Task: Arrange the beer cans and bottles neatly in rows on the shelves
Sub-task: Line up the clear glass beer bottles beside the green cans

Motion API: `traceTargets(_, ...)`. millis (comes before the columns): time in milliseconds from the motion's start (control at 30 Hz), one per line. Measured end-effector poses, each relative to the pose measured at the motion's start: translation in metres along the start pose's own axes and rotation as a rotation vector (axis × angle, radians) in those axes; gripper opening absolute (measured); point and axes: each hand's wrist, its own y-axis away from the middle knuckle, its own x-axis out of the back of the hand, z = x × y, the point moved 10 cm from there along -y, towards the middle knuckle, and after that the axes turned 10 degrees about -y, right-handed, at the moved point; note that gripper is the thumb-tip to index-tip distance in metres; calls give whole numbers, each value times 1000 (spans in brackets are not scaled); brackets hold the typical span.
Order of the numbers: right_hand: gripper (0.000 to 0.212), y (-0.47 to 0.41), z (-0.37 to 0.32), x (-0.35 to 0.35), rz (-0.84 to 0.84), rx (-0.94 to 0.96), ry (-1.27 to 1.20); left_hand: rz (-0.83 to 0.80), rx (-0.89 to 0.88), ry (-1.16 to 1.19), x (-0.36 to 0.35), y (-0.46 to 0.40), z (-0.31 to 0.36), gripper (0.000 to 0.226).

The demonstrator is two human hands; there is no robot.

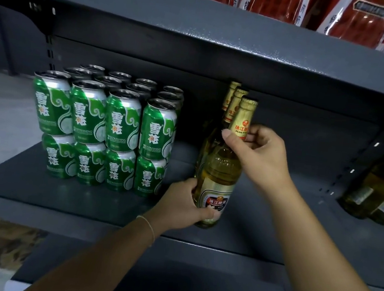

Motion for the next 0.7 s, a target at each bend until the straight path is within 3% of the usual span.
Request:
traceTargets(333, 52, -4, 4, 1, 18, 31, -4, -55, -32, 44, -12, -9, -9, 67)
traceTargets(700, 45, -5, 8, 0, 9, 13, -42, -35, -43, 77, -13, -12, -11, 66)
